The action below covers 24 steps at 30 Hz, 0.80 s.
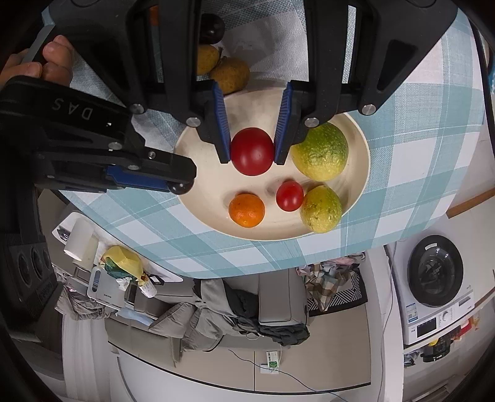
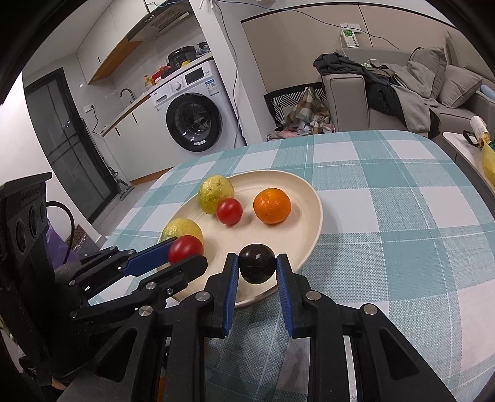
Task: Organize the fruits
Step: 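Carry the red tomato and dark plum onto the plate and open both grippers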
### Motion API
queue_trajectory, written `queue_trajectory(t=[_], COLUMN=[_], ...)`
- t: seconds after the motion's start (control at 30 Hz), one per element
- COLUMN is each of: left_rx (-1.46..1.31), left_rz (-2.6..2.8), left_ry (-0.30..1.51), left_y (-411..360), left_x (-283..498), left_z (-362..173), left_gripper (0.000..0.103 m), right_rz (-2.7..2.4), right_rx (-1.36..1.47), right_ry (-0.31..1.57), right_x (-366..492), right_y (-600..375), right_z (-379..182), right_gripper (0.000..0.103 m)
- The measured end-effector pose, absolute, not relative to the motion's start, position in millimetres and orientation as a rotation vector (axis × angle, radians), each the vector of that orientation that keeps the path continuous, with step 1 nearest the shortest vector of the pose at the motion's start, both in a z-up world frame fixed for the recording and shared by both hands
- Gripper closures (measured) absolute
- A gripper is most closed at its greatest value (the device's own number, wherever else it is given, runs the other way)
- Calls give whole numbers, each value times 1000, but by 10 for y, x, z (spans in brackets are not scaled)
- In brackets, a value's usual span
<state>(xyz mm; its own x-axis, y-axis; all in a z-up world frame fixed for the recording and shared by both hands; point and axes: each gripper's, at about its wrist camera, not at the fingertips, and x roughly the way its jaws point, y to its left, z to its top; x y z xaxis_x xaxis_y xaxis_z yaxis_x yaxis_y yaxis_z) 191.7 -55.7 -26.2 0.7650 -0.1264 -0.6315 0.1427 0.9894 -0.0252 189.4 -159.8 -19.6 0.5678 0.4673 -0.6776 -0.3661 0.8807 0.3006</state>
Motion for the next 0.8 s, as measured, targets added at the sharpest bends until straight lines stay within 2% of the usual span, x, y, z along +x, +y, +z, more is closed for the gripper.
queue_trajectory(t=[0.53, 0.63, 0.73, 0.8], left_rx=[8, 15, 3, -5], left_rz=[-133, -125, -127, -120], left_ry=[694, 698, 702, 698], left_y=[-527, -518, -484, -449], left_x=[1909, 1907, 1886, 1858], left_z=[-290, -292, -272, -239], left_gripper=[78, 77, 72, 60], right_rz=[482, 480, 472, 462], right_rx=[85, 83, 77, 73], right_ry=[837, 833, 821, 809], right_x=[1896, 1892, 1873, 1849], right_y=[-1550, -1557, -1574, -1596], right_z=[-252, -247, -225, -201], right_gripper=[77, 68, 60, 54])
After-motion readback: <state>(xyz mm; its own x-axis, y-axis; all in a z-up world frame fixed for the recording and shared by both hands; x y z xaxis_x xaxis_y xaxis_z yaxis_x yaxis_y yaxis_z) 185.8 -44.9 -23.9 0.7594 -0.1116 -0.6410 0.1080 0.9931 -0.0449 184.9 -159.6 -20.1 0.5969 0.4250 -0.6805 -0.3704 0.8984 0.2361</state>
